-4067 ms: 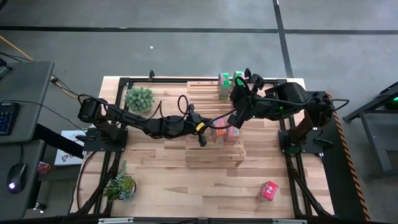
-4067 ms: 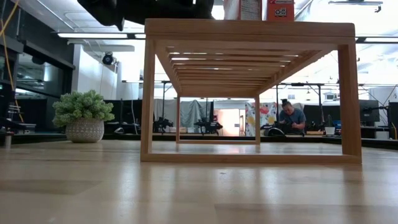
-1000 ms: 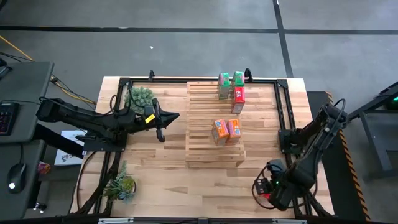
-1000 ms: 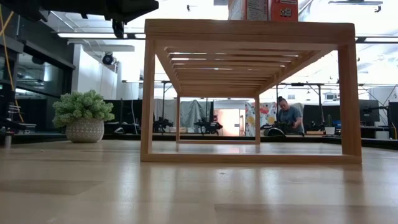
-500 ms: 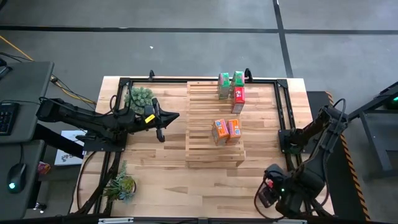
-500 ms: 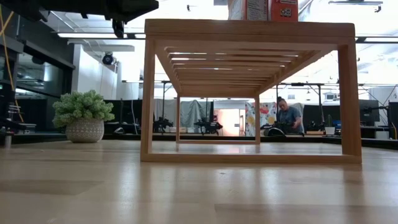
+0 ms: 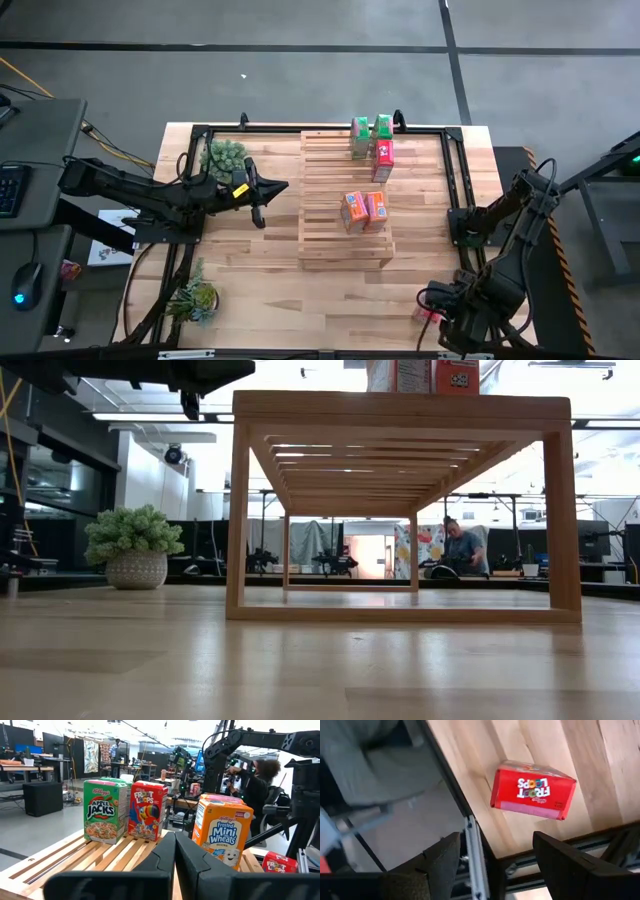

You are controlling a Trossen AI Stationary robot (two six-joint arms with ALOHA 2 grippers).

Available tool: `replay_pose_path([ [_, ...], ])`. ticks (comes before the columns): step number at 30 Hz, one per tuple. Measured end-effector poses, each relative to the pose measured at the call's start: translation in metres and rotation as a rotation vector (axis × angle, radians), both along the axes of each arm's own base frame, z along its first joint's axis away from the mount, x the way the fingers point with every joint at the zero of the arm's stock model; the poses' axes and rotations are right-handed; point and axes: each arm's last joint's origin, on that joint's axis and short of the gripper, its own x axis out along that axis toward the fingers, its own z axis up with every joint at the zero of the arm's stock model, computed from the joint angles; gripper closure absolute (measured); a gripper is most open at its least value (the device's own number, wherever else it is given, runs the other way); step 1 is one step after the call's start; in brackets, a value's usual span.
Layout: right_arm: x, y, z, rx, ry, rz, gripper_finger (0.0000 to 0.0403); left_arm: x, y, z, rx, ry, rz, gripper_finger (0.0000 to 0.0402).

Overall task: Stack cereal on shelf
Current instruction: Put the red cereal box on the shelf aligned with the other red cereal box

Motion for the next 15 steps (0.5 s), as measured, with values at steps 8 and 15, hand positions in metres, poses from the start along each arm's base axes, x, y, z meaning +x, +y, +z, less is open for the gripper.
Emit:
replay_pose_path([
  [8, 0.0000, -0.0011, -0.0004, -0.045, -0.083, 0.312, 0.0159, 0.0001, -0.0001, -0.0005, 0.001, 0.006, 0.000, 0.0401],
  [15, 0.0010, -0.0070, -0.0014, -0.209, -0.205, 0.590, 0.0159, 0.0001, 0.0000, -0.0009, 0.002, 0.010, 0.000, 0.0402],
])
